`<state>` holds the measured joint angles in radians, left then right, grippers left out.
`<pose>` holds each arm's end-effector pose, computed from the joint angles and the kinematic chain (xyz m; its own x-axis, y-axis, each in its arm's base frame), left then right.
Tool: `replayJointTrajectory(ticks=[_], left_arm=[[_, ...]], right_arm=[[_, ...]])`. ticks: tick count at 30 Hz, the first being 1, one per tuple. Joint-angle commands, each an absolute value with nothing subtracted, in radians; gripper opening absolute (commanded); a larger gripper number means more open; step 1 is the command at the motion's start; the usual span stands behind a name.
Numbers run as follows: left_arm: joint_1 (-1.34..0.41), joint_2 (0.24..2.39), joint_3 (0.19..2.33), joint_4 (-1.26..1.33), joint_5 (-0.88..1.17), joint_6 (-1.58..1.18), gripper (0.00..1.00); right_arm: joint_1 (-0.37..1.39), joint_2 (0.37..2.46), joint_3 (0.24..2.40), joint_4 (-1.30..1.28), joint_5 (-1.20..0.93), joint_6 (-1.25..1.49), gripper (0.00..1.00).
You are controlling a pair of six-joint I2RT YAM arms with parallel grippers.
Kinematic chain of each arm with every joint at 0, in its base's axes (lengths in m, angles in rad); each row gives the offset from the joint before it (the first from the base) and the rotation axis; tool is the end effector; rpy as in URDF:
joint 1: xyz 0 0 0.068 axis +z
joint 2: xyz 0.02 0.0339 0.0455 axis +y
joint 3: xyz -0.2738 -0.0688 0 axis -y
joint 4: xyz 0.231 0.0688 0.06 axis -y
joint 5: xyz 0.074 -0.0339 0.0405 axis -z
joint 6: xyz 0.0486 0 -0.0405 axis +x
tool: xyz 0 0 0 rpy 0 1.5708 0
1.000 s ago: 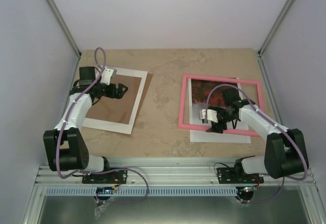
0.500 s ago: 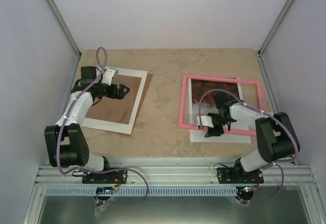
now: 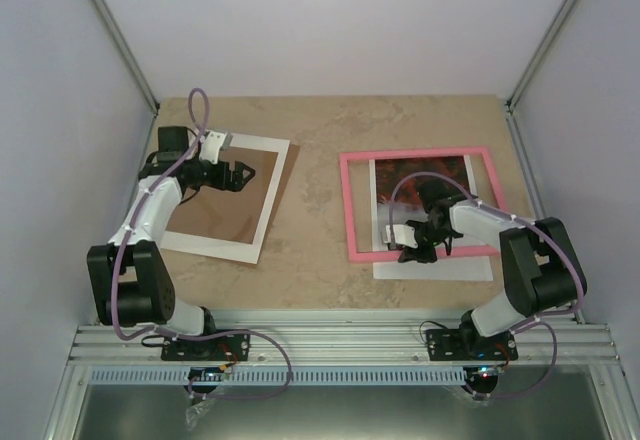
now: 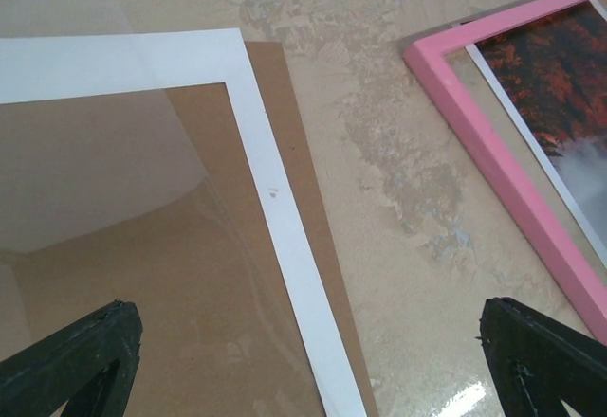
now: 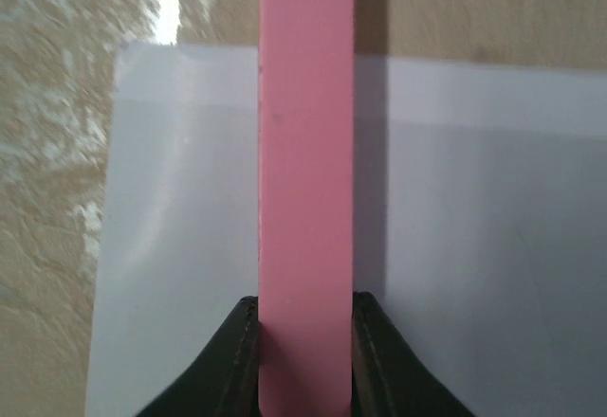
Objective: Put the photo into the frame
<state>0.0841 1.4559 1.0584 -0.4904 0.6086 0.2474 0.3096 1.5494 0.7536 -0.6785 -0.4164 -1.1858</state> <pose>0.2980 -0.0028 0.2631 -0.6783 0.1444 -0.7204 0.4710 0.8380 -0.2755 0.2131 0.0888 0.1463 -0.0634 -0.9102 -0.4093 -0.9972 0.0416 0.0619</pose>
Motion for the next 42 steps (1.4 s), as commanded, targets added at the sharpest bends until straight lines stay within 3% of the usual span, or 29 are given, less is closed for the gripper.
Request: replayJointTrajectory(ticks=[1, 4, 15, 31, 37, 42], left_arm=[[0.08, 1.46, 1.109, -0.523, 0.666, 0.268, 0.99], [0.079, 1.45, 1.116, -0.534, 0.679, 0.273, 1.0], [0.075, 1.409, 1.232, -0.62, 0.752, 0.236, 0.99], [0.075, 1.324, 1.35, -0.407, 0.903, -0.107, 0.99], [0.076, 1.279, 1.297, -0.208, 0.914, -0.229, 0.99], [0.077, 1.247, 1.218, 0.095, 0.932, -0.41, 0.99]], right_arm=[[0.319, 1.543, 0.819, -0.733, -0.434, -1.195, 0.07], [0.32, 1.529, 0.87, -0.782, -0.444, -1.183, 0.01], [0.316, 1.469, 1.179, -0.964, -0.568, -1.114, 0.01], [0.308, 1.538, 1.83, -1.028, -1.056, -0.787, 0.01], [0.308, 1.509, 1.905, -0.743, -1.345, -0.373, 0.0], [0.32, 1.415, 1.698, 0.069, -1.524, 0.363, 0.01]])
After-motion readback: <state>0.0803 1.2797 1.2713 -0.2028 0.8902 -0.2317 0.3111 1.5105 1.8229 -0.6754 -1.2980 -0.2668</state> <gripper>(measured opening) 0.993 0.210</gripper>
